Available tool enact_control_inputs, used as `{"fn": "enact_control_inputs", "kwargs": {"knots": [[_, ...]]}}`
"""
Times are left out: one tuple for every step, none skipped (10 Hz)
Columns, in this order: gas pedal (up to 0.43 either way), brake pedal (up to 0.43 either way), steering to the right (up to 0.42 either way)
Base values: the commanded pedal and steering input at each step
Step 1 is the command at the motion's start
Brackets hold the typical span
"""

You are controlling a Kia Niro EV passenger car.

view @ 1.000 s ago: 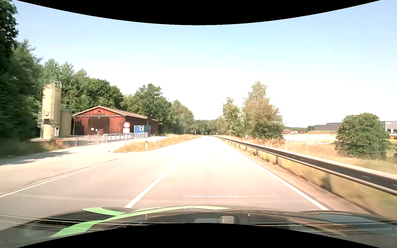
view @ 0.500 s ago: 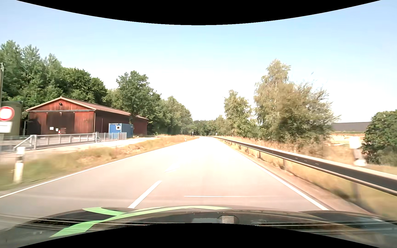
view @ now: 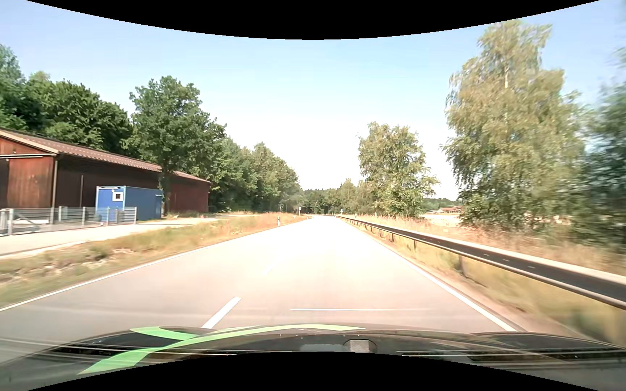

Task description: Follow the waypoints while adhering to traffic rules and regulations

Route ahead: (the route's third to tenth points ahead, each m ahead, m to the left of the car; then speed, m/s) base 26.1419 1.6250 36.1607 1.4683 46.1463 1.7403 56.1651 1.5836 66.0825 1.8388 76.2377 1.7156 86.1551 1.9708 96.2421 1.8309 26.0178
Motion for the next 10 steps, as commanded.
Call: {"fn": "enact_control_inputs", "kwargs": {"knots": [[0.209, 0.000, -0.001], [0.169, 0.000, -0.003], [0.150, 0.000, -0.003], [0.150, 0.000, -0.003], [0.157, 0.000, -0.003], [0.169, 0.000, -0.003], [0.169, 0.000, -0.003], [0.169, 0.000, -0.003], [0.169, 0.000, -0.001], [0.169, 0.000, 0.000]]}}
